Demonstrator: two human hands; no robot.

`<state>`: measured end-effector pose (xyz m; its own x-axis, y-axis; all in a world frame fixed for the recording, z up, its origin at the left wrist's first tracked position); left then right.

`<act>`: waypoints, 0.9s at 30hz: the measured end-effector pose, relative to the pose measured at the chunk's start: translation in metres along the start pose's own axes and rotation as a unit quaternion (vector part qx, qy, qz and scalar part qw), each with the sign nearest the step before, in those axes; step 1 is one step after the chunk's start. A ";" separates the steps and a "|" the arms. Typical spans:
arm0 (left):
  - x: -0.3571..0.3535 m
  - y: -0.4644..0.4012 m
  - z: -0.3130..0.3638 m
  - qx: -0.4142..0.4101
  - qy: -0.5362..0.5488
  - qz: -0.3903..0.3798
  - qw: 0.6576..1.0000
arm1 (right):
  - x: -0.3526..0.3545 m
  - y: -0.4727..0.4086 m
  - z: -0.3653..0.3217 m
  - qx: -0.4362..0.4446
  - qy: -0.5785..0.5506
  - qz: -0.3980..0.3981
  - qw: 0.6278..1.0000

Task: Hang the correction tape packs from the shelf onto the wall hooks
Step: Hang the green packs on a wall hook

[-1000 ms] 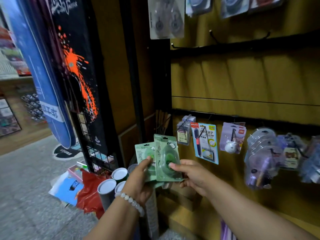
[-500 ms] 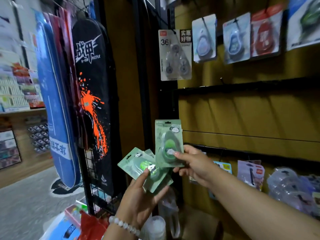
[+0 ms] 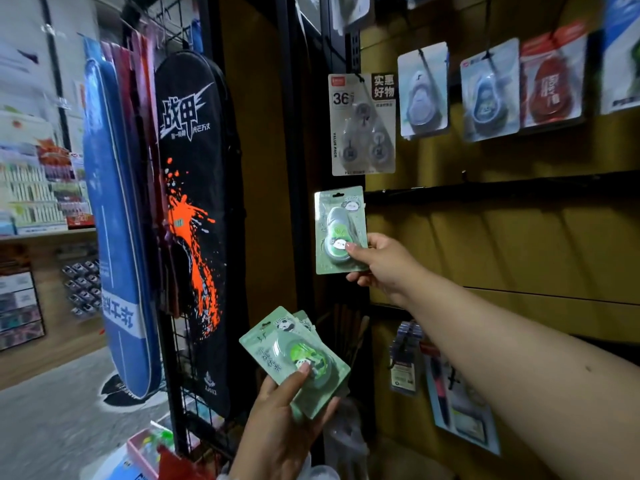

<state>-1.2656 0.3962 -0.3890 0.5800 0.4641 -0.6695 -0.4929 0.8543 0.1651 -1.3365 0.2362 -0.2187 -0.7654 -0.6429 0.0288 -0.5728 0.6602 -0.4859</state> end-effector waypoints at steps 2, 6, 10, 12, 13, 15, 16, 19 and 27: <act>0.002 -0.001 0.000 0.002 0.003 0.005 1.000 | 0.000 -0.004 0.004 -0.001 0.005 0.002 1.000; 0.006 -0.003 0.000 0.001 0.004 0.012 1.000 | -0.003 -0.010 0.007 0.009 0.021 0.010 1.000; 0.007 -0.003 0.000 -0.001 0.001 0.014 1.000 | -0.003 -0.016 0.011 0.006 0.039 0.047 0.998; 0.005 -0.002 0.000 -0.002 -0.002 0.012 1.000 | 0.002 -0.021 0.013 -0.005 0.059 0.078 0.995; 0.004 -0.001 0.000 -0.002 -0.006 0.011 1.000 | 0.005 -0.023 0.014 -0.012 0.064 0.091 0.994; 0.001 0.001 -0.001 -0.002 -0.019 0.007 1.000 | 0.008 -0.025 0.017 -0.030 0.069 0.102 0.992; 0.000 0.000 -0.002 -0.001 -0.028 0.005 1.000 | 0.009 -0.026 0.021 -0.039 0.072 0.105 0.991; -0.001 0.000 -0.006 0.007 -0.043 0.002 0.999 | 0.017 -0.025 0.029 -0.056 0.069 0.117 0.989; 0.003 -0.002 -0.008 0.007 -0.057 0.015 0.998 | 0.048 0.005 0.024 -0.073 0.285 0.196 0.935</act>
<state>-1.2685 0.3940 -0.3969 0.6353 0.5127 -0.5775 -0.5029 0.8422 0.1945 -1.3691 0.1995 -0.2408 -0.9334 -0.0559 0.3545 -0.2168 0.8750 -0.4329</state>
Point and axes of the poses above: each hand's wrist, its own y-axis away from the middle knuckle, its own x-axis out of the back of the hand, z = x × y, the point moved 10 cm from there along -y, towards the middle knuckle, and after that the axes turned 10 degrees about x, right-handed, at the moved point
